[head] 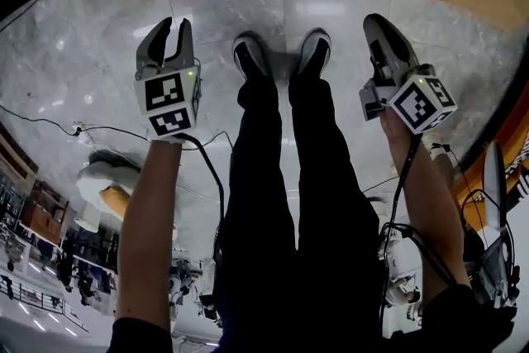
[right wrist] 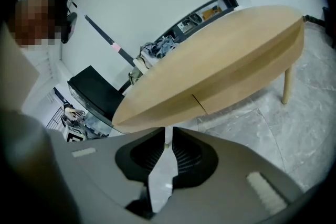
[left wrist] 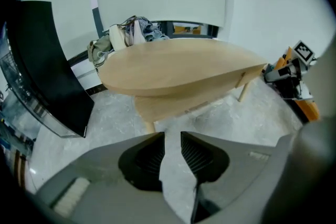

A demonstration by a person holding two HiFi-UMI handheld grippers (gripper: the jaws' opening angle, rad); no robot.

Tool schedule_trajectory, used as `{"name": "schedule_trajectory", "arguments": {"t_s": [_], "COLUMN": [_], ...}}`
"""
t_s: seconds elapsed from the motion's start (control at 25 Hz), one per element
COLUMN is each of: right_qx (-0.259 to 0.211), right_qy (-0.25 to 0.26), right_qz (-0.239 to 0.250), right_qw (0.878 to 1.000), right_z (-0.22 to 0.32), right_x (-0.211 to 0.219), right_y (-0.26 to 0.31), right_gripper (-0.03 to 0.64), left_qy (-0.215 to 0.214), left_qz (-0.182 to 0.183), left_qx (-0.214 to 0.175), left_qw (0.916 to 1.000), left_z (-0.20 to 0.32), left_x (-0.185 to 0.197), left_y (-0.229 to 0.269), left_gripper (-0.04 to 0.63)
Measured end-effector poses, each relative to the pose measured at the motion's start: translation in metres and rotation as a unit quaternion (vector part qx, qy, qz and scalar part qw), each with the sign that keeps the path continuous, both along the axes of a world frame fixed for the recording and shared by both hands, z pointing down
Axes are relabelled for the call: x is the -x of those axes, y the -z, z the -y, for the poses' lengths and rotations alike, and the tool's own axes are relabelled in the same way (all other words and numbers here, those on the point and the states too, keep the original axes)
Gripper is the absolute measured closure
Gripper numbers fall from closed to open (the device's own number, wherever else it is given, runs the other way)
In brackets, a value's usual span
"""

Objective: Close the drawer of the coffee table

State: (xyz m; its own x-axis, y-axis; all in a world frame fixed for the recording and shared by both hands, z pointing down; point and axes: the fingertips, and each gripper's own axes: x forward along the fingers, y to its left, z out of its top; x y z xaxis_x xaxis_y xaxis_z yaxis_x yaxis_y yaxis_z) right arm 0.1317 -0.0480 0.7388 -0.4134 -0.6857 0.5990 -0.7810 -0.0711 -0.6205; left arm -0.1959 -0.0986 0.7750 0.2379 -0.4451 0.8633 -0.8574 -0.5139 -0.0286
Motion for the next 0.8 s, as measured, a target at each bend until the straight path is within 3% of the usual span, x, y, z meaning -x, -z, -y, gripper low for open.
{"name": "schedule_trajectory", "arguments": {"t_s": [0.16,0.24,0.4,0.6,0.8], "right_qx": [-0.027,-0.048,-0.118,-0.18,-0.236], "right_qy": [0.002,0.012,0.066,0.115,0.113], "right_qz": [0.013,0.022,0.006,-0.057,-0.106], "right_qw": [1.0,0.999,0.991,0.975,0.959], "right_z": [-0.002,-0.004,-0.018,-0.016,-0.01], "right_x": [0.003,0.018,0.052,0.048,0.045], "right_y": [0.072,0.111,0.193,0.3,0.414], "right_gripper": [0.571,0.572,0.574,0.58,0.581], "left_qy": [0.073,0.083,0.035,-0.035,-0.042], "left_qz": [-0.078,-0.107,-0.137,-0.154,-0.18], "left_qx": [0.005,-0.013,-0.077,-0.135,-0.199], "left_qw": [0.9943,0.9907,0.9869,0.9783,0.9626], "left_z": [-0.01,-0.015,-0.029,-0.038,-0.05], "left_x": [-0.032,-0.041,-0.064,-0.113,-0.126], "left_y": [0.071,0.114,0.212,0.341,0.464], "left_gripper": [0.491,0.49,0.491,0.491,0.491]}}
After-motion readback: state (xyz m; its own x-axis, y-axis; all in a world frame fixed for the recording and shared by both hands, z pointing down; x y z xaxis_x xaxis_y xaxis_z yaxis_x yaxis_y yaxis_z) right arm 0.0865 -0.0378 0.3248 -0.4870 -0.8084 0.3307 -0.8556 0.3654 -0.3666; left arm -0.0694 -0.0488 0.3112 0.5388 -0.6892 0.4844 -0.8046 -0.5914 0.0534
